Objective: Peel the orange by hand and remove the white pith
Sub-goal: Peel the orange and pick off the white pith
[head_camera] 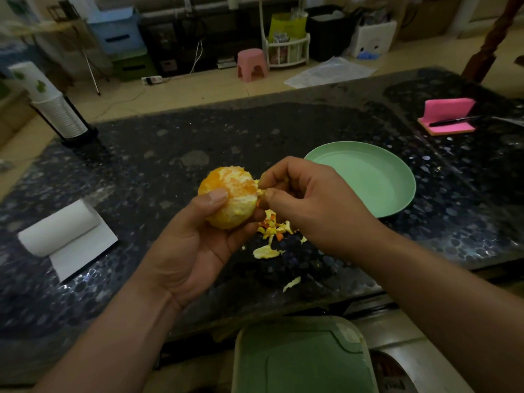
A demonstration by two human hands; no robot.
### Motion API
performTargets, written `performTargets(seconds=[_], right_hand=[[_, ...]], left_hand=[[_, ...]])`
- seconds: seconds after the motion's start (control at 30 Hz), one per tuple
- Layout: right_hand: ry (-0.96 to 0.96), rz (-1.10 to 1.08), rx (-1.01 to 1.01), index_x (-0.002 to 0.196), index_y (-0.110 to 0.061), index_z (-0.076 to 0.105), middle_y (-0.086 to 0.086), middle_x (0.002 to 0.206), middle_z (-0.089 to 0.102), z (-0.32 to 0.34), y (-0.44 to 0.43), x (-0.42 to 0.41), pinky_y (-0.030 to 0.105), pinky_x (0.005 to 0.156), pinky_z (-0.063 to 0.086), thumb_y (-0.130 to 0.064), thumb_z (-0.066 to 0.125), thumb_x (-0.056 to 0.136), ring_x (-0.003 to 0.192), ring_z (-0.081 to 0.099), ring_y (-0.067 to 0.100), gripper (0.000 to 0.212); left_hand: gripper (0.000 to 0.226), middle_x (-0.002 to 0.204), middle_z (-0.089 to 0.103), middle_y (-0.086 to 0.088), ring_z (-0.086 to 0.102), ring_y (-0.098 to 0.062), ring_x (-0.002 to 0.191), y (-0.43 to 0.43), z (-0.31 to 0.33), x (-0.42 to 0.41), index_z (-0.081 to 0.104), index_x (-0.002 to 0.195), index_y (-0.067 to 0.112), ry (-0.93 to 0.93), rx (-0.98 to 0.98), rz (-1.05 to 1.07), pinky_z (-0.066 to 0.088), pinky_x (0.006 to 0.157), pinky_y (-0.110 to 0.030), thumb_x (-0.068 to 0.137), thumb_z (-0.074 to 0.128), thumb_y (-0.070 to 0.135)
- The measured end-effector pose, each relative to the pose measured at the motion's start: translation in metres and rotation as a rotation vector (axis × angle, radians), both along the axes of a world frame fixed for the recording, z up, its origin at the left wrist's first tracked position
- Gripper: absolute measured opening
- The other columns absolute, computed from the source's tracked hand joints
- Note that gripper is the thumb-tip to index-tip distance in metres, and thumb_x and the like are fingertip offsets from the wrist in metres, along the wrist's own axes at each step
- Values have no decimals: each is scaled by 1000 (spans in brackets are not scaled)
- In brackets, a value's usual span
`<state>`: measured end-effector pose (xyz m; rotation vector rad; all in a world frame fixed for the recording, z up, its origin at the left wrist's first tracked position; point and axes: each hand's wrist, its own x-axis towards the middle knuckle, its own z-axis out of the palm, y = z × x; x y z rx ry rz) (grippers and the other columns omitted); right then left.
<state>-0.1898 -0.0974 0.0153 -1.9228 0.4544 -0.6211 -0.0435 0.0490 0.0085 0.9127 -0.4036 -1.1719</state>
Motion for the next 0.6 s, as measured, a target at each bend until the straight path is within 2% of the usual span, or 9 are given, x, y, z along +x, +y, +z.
performTargets(seconds=[0.07,0.1,0.13,0.17,0.23,0.27,0.4,0.53,0.6], right_hand=[[6,9,5,100,-21,73,-6,77,73,1,0,0,26,61,52,-14,71,99,66,65,7,7],[11,9,-1,99,-21,74,-5,78,75,1,0,0,32,63,55,-16,72,99,69,69,11,6],[18,6,-8,99,-21,74,-4,80,76,1,0,0,38,66,59,-18,72,99,72,72,15,4],[27,-1,-21,98,-21,75,-2,81,77,1,-1,-1,42,69,61,-20,73,99,75,73,18,2],[46,-21,-49,97,-22,75,-1,82,77,1,-2,-1,44,70,62,-24,73,100,75,74,17,4],[55,-29,-57,97,-22,75,-2,81,76,1,-2,-1,43,69,62,-25,72,100,74,74,14,6],[77,-37,-77,96,-24,75,-3,82,76,2,-5,-2,44,69,62,-25,70,102,74,74,14,8],[83,15,-23,99,-23,76,2,84,78,6,-7,-7,49,67,63,-23,72,99,75,75,21,4],[82,34,-15,102,-21,76,3,84,78,10,-5,-9,47,67,62,-20,73,97,75,75,22,6]], left_hand=[[37,119,74,-21,77,-29,96,-1,-2,1,83,108,9,-31,28,52,63,76,-30,76,86,26],[33,120,75,-20,77,-29,98,-1,-2,1,84,108,10,-51,37,61,63,77,-30,79,82,25],[37,122,74,-20,77,-29,100,-1,-2,2,83,110,10,-72,32,57,63,78,-30,77,87,26],[51,124,74,-20,77,-29,103,-2,-2,2,81,115,8,-93,20,54,63,79,-30,70,95,29],[80,125,74,-19,76,-29,104,-2,-2,3,73,125,4,-140,13,72,63,80,-31,57,102,36],[87,124,74,-19,76,-29,104,-3,-2,3,70,128,2,-167,14,79,62,80,-31,55,102,37],[82,119,75,-19,76,-28,99,-1,-2,3,69,127,2,-203,36,59,63,78,-31,57,101,32],[84,117,74,-18,74,-24,92,-1,-1,1,75,122,6,-207,34,53,63,75,-30,54,102,47],[78,114,74,-16,73,-22,86,-3,-2,1,79,118,11,-201,34,66,61,71,-29,54,101,50]])
